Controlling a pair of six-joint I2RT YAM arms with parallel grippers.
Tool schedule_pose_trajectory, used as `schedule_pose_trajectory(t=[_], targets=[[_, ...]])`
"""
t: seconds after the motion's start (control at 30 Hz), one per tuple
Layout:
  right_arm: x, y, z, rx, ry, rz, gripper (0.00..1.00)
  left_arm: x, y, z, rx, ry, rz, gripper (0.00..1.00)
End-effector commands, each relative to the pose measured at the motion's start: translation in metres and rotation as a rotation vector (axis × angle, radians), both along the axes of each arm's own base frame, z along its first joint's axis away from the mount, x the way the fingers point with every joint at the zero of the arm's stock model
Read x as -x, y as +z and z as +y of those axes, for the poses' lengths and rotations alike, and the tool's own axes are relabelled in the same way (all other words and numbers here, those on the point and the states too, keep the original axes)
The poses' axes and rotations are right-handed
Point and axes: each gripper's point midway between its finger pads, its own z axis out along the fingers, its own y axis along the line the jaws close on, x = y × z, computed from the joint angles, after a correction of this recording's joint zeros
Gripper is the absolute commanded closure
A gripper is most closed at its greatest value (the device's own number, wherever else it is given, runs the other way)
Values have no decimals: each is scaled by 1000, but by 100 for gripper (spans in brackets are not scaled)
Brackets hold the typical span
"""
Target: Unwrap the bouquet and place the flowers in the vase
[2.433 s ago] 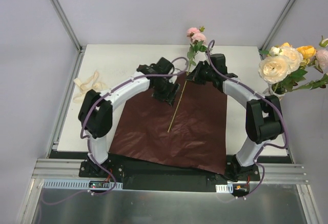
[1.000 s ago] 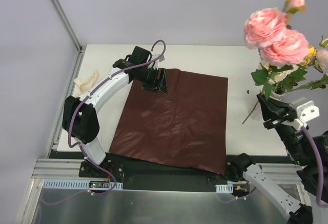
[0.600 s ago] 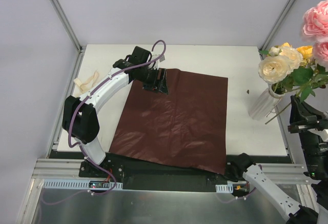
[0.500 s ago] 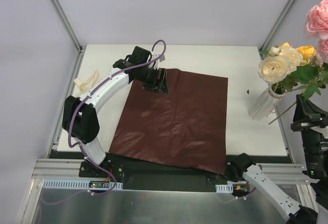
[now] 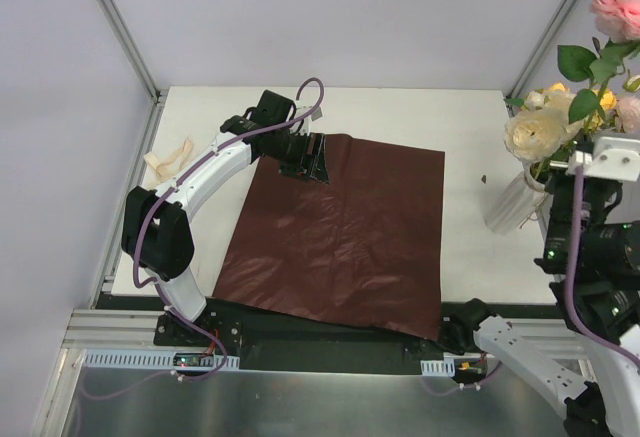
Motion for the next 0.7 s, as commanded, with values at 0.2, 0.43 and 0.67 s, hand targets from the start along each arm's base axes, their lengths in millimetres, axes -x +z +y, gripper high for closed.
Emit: schedule_pose_trajectory(t=[0.2, 0.43, 0.67], targets=[[-13, 42, -17, -56, -172, -134, 100, 9, 24, -4, 64, -24, -29, 35], [-19, 48, -30, -83, -228, -178, 100, 10, 26, -4, 71, -27, -30, 35], [-30, 50, -41, -124, -265, -205, 100, 10, 27, -4, 74, -30, -32, 35]])
